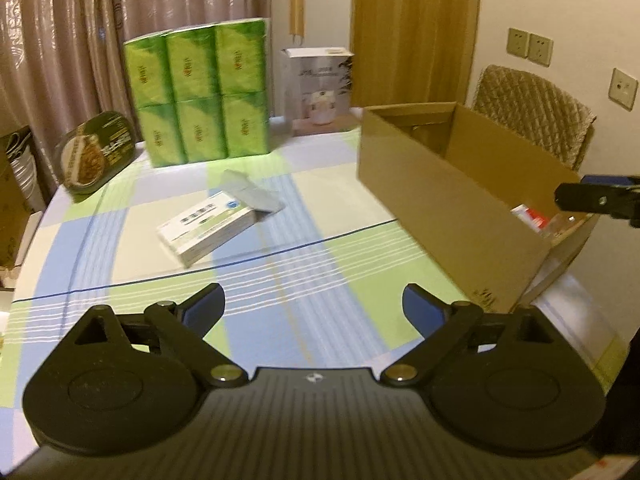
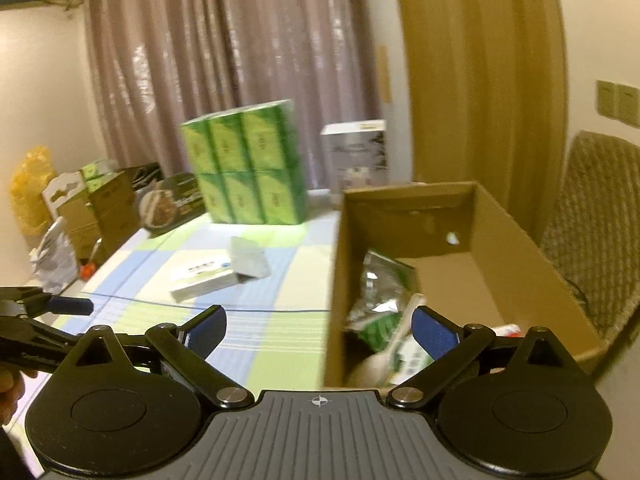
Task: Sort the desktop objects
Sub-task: 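Move both tools back over the medicine box and clear tray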
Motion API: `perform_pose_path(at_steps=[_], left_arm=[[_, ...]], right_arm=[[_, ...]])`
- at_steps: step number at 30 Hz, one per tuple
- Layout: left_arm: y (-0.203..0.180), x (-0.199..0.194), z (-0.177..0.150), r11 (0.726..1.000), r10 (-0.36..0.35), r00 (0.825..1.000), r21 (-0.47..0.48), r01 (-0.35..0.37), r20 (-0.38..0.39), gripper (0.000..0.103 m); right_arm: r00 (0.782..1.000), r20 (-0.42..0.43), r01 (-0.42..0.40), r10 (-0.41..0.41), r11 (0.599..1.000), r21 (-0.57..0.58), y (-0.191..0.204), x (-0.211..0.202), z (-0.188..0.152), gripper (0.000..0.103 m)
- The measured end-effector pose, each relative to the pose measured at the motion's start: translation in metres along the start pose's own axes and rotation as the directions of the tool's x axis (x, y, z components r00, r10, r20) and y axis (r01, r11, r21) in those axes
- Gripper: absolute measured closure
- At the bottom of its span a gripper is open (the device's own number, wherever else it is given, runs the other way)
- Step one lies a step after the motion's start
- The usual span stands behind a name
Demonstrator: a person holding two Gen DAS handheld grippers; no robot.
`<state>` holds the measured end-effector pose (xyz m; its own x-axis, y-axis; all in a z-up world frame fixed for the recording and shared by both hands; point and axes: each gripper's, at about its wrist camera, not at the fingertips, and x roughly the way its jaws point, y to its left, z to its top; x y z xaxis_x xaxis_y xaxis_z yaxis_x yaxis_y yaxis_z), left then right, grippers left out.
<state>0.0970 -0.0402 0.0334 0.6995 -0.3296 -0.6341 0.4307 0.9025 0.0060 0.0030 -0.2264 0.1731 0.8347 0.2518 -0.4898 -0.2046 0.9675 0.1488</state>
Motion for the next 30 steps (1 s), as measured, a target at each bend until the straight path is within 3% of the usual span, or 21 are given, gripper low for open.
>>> perform_pose_path(at_steps=[16, 30], left_arm=[[0.062, 0.003, -0.008, 0.997, 0.068, 0.997, 0.022, -0.068, -0.038, 0.006], [0.120, 0.065, 0.006, 0.995, 0.077, 0.996, 0.069, -0.074, -0.035, 0.007]], right_arm=[[0.993, -0.060, -0.105, 0.098, 0.987, -0.119, 0.062, 0.053, 0.013, 0.005], [0.985, -0.138, -0.120, 0.101, 0.983, -0.141, 0.078, 0.147, 0.025, 0.005]])
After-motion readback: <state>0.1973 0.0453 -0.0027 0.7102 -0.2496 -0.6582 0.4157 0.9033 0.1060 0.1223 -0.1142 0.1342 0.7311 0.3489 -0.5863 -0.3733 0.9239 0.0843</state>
